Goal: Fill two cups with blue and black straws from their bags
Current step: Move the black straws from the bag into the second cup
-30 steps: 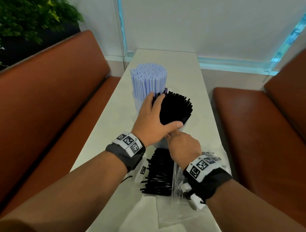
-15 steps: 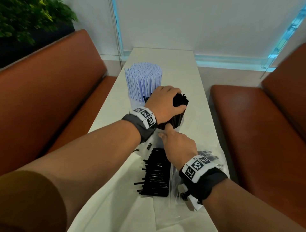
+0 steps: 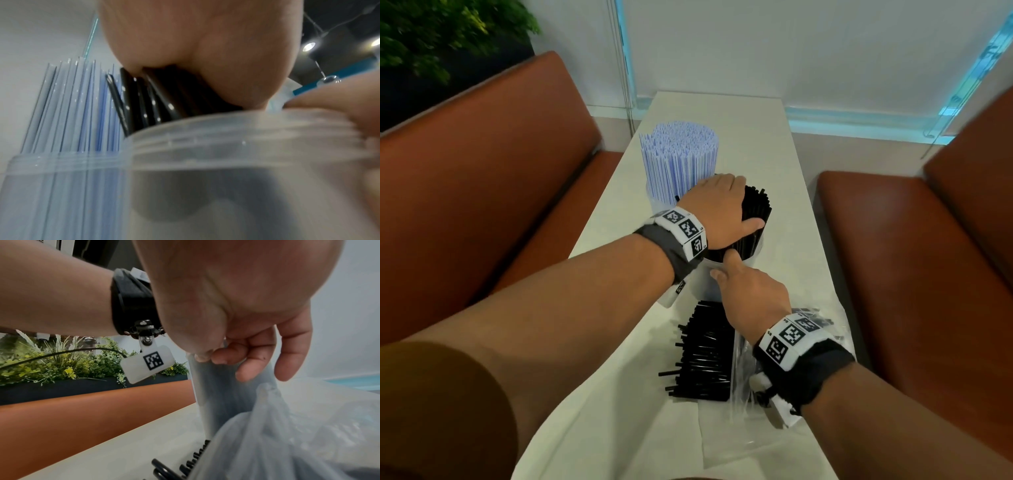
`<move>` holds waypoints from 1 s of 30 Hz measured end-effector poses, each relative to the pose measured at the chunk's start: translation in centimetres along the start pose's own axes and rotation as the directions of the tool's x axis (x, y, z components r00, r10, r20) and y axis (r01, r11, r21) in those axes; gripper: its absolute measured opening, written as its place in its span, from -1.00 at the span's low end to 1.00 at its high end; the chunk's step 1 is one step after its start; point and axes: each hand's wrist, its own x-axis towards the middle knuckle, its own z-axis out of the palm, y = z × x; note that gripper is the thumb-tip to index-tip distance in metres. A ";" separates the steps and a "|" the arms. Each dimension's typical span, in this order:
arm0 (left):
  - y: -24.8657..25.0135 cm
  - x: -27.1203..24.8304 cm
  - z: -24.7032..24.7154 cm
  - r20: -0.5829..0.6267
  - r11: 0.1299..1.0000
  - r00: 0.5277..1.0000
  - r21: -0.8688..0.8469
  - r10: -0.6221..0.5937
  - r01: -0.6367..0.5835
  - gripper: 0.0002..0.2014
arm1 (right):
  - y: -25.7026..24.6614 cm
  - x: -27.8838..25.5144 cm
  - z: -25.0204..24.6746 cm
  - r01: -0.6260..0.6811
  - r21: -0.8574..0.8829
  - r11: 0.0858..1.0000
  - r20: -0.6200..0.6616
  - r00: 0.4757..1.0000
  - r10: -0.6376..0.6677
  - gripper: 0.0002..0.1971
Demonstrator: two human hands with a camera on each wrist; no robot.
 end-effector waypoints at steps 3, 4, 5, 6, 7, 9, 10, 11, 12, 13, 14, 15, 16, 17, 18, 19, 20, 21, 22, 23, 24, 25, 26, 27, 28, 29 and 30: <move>0.1 -0.3 -0.9 0.038 0.999 0.999 0.015 0.031 -0.031 -0.10 | -0.2 0.2 -0.2 -0.015 0.019 1.000 -0.002 1.000 0.015 -0.77; 0.1 -0.7 -1.2 0.038 1.000 0.999 0.000 0.031 -0.031 -0.07 | -0.2 0.2 -0.2 -0.018 0.020 1.000 0.000 1.000 0.018 -0.77; 0.2 -1.2 -1.6 0.027 0.999 0.999 -0.031 0.030 -0.029 -0.04 | -0.1 0.3 -0.3 -0.018 0.019 1.000 0.010 1.000 0.018 -0.79; 0.1 -1.7 -2.1 0.006 0.997 0.999 -0.075 0.032 -0.032 -0.03 | -0.1 0.3 -0.4 -0.017 0.019 1.000 0.029 0.999 0.017 -0.80; 0.1 -2.4 -2.6 -0.024 0.991 0.999 -0.124 0.037 -0.040 -0.04 | 0.0 0.3 -0.5 -0.013 0.030 0.999 0.051 0.999 0.012 -0.81; 0.0 -4.0 -3.7 -0.102 0.974 0.994 -0.220 0.033 -0.055 -0.09 | 0.2 -0.1 -1.0 0.009 0.074 0.997 0.083 0.996 -0.015 -0.74; -0.1 -5.0 -4.1 -0.144 0.963 0.989 -0.265 0.019 -0.057 -0.14 | 0.3 -0.4 -1.3 0.035 0.094 0.995 0.055 0.998 -0.041 -0.68; -0.1 -6.0 -4.4 -0.189 0.951 0.982 -0.303 -0.001 -0.058 -0.20 | 0.3 -1.0 -1.5 0.067 0.116 0.991 -0.021 0.998 -0.065 -0.64; -0.2 -7.1 -4.6 -0.241 0.941 0.970 -0.330 -0.016 -0.067 -0.28 | 0.3 -1.7 -1.7 0.099 0.131 0.986 -0.131 0.988 -0.081 -0.66; -0.2 -8.2 -4.6 -0.306 0.935 0.952 -0.345 -0.023 -0.088 -0.38 | 0.3 -2.4 -1.7 0.119 0.132 0.984 -0.233 0.969 -0.086 -0.73; -0.3 -9.4 -4.4 -0.378 0.928 0.925 -0.353 -0.028 -0.116 -0.48 | 0.4 -3.0 -1.6 0.111 0.124 0.986 -0.283 0.956 -0.072 -0.81; -0.3 -10.6 -4.0 -0.435 0.919 0.900 -0.369 -0.038 -0.140 -0.58 | 0.5 -3.6 -1.2 0.067 0.122 0.990 -0.271 0.962 -0.032 -0.81; -0.2 -11.7 -3.5 -0.455 0.906 0.889 -0.398 -0.057 -0.146 -0.68 | 0.8 -4.0 -0.6 -0.011 0.108 0.994 -0.194 0.980 0.032 -0.75; 0.0 -12.7 -2.8 -0.428 0.890 0.900 -0.438 -0.081 -0.128 -0.76 | 1.1 -4.3 0.0 -0.098 0.059 0.993 -0.075 0.992 0.102 -0.66; 0.4 -13.7 -1.9 -0.356 0.876 0.929 -0.474 -0.100 -0.087 -0.81 | 1.4 -4.4 0.6 -0.172 -0.006 0.985 0.036 0.984 0.172 -0.56; 0.7 -14.5 -0.8 -0.251 0.870 0.963 -0.491 -0.102 -0.035 -0.83 | 1.7 -4.4 1.1 -0.227 -0.066 0.972 0.111 0.966 0.233 -0.48; 1.1 -15.1 0.4 -0.133 0.876 0.987 -0.483 -0.092 0.016 -0.83 | 2.0 -4.4 1.5 -0.261 -0.110 0.959 0.151 0.949 0.275 -0.43; 1.5 -15.5 1.6 -0.018 0.890 0.997 -0.452 -0.076 0.060 -0.84 | 2.1 -4.3 1.8 -0.271 -0.131 0.954 0.167 0.942 0.291 -0.41; 1.8 -15.8 2.8 0.087 0.909 0.995 -0.408 -0.052 0.083 -0.84 | 2.3 -4.2 2.0 -0.267 -0.133 0.954 0.179 0.941 0.288 -0.45; 2.1 -16.0 3.9 0.178 0.926 0.984 -0.367 -0.022 0.087 -0.81 | 2.4 -4.1 2.1 -0.260 -0.121 0.958 0.194 0.940 0.280 -0.52; 2.3 -16.2 5.0 0.244 0.937 0.970 -0.342 0.009 0.077 -0.76 | 2.4 -4.0 2.2 -0.253 -0.104 0.962 0.203 0.941 0.269 -0.62; 2.6 -16.4 6.1 0.282 0.941 0.959 -0.333 0.036 0.062 -0.69 | 2.5 -3.9 2.2 -0.249 -0.085 0.965 0.204 0.943 0.261 -0.71; 2.8 -16.6 7.1 0.296 0.942 0.954 -0.333 0.056 0.048 -0.63 | 2.5 -3.8 2.1 -0.251 -0.064 0.966 0.198 0.945 0.259 -0.77; 3.2 -16.7 7.9 0.293 0.940 0.954 -0.340 0.072 0.034 -0.56 | 2.5 -3.8 2.0 -0.259 -0.040 0.965 0.189 0.947 0.262 -0.81; 3.5 -16.7 8.6 0.282 0.937 0.955 -0.348 0.088 0.017 -0.50 | 2.4 -3.8 1.9 -0.268 -0.016 0.963 0.182 0.947 0.266 -0.82; 3.9 -16.5 9.0 0.272 0.935 0.956 -0.353 0.106 -0.004 -0.44 | 2.4 -3.7 1.7 -0.276 0.009 0.961 0.185 0.945 0.270 -0.82; 4.2 -16.2 9.4 0.261 0.934 0.957 -0.357 0.127 -0.027 -0.40 | 2.4 -3.7 1.5 -0.285 0.033 0.958 0.197 0.942 0.273 -0.82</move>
